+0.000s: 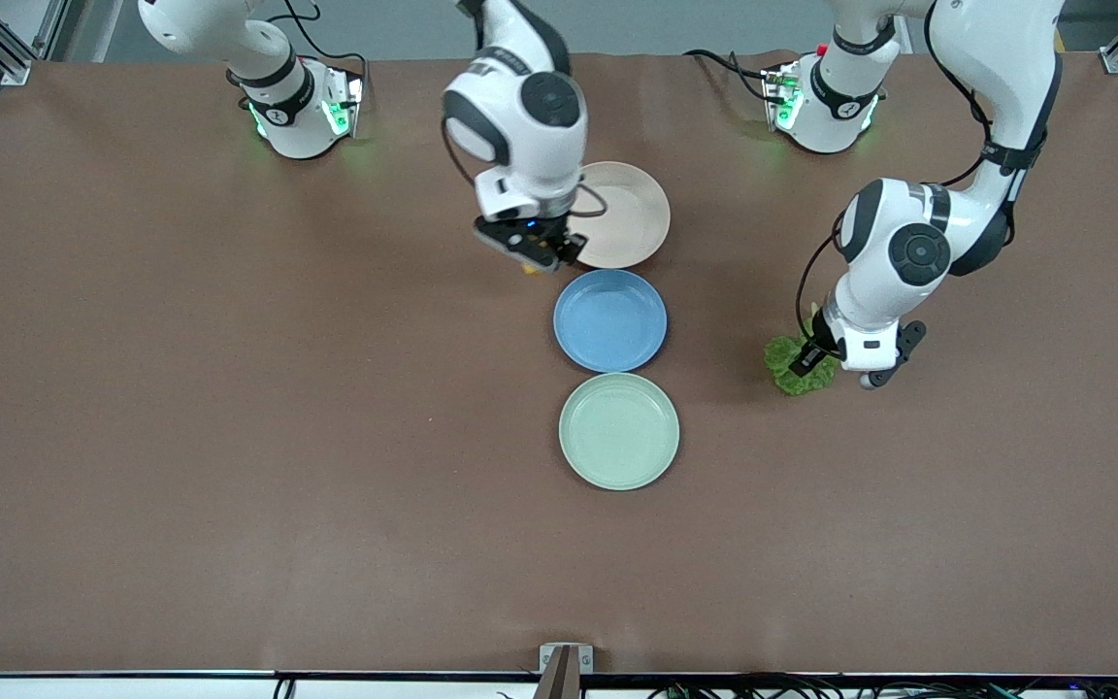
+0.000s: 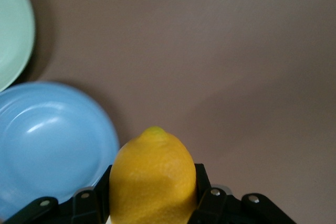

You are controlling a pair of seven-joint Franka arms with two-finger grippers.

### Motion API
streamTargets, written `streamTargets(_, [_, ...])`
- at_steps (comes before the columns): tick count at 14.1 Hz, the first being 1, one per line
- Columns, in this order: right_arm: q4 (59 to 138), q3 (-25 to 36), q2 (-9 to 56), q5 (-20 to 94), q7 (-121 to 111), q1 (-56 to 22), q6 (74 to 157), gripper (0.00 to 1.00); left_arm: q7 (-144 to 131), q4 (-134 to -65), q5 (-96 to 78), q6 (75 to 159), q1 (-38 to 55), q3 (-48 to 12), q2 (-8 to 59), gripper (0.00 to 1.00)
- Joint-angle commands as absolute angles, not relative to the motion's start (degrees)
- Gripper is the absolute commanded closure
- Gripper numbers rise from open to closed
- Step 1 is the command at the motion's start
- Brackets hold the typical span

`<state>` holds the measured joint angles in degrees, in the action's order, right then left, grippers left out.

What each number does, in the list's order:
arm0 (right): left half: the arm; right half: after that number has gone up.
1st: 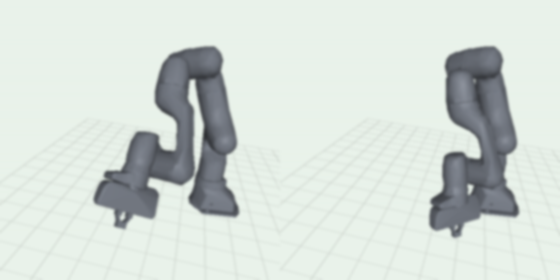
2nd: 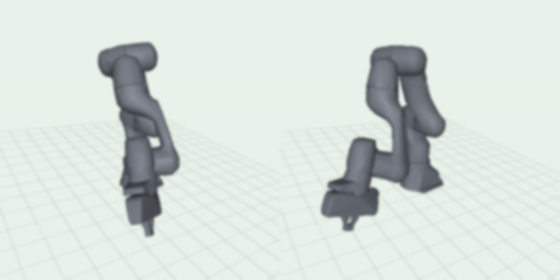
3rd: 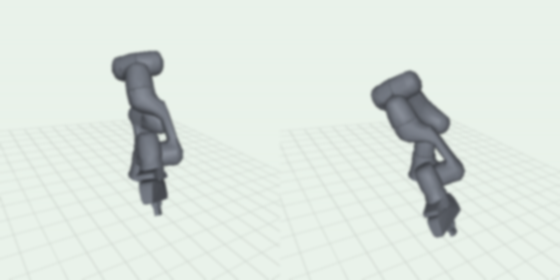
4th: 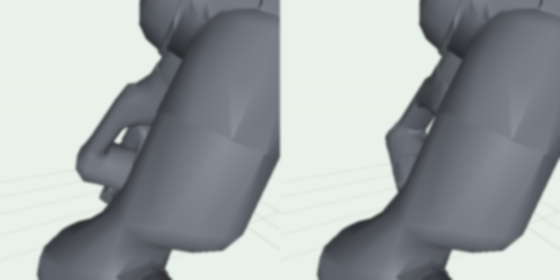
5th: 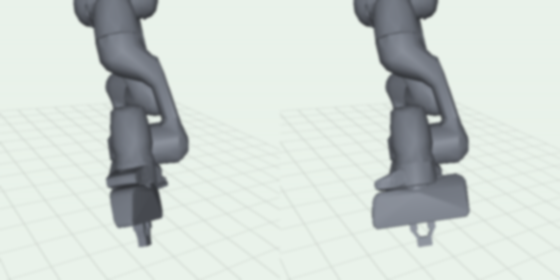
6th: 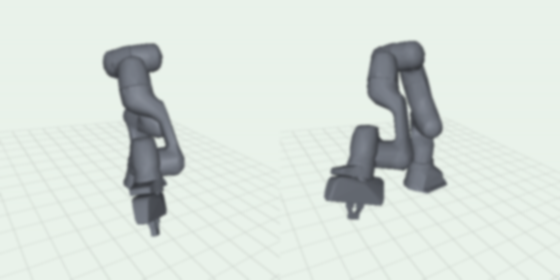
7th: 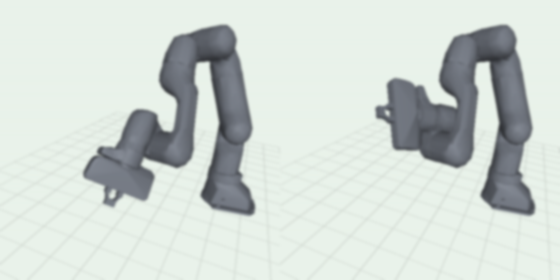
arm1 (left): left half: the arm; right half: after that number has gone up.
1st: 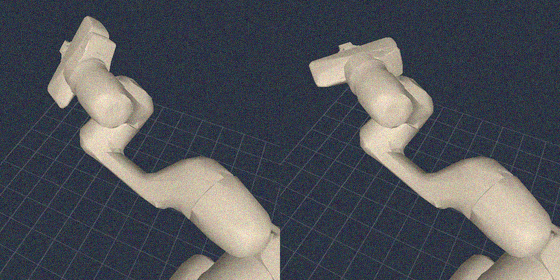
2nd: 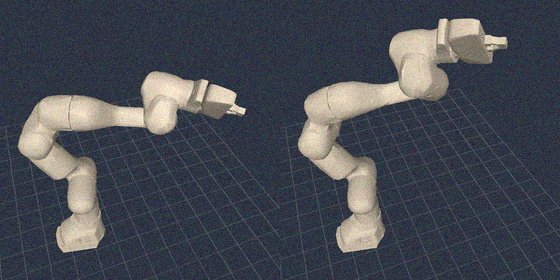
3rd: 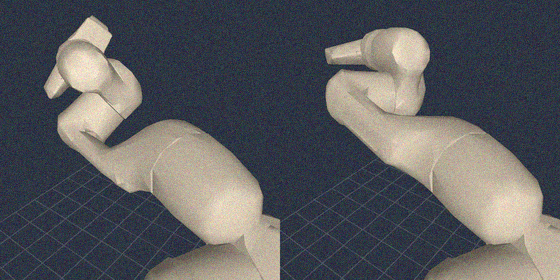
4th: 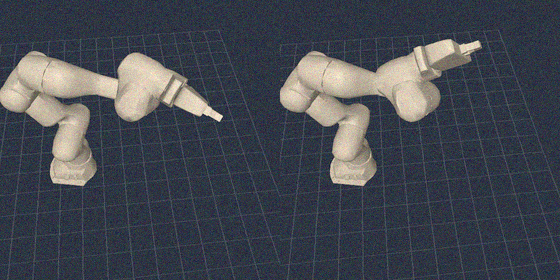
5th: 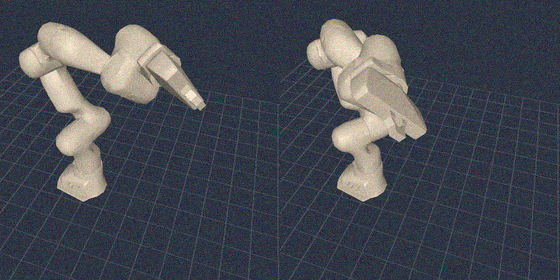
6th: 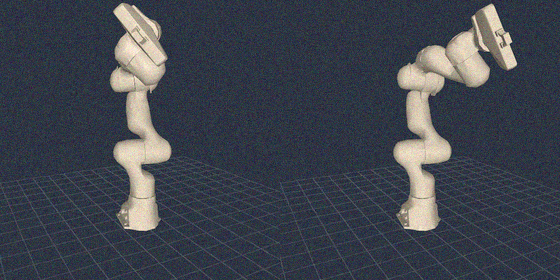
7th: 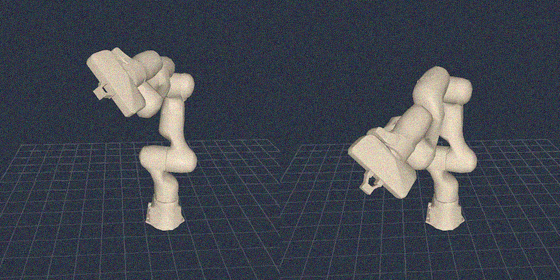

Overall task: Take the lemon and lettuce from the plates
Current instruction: 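Release the lettuce on the table while the right gripper carries the lemon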

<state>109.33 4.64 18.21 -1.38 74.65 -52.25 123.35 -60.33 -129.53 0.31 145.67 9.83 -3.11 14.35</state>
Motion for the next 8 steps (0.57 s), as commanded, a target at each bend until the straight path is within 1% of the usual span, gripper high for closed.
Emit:
streamTargets(1, [120.04, 3.43, 11.70, -1.41, 60.78, -42.57, 127.34, 1.00, -60.20, -128.06, 1.41, 145.28, 8.79, -3.52, 12.57, 0.00])
streamTargets(4, [122.69, 3.52, 11.69, -1.41, 44.97, -31.85, 130.50, 0.99, -52.44, -126.57, 1.67, 145.28, 8.61, -3.52, 12.48, 0.00])
streamTargets(6, [123.75, 3.43, 12.21, -1.32, 33.45, -24.38, 132.79, 0.98, -36.12, -126.39, 1.67, 144.85, 8.53, -3.52, 11.70, 0.00])
streamTargets(8, [124.36, 3.34, 12.83, -1.32, 24.38, -18.83, 134.20, 0.98, -20.64, -126.12, 1.58, 142.31, 8.35, -3.52, 10.47, 0.00])
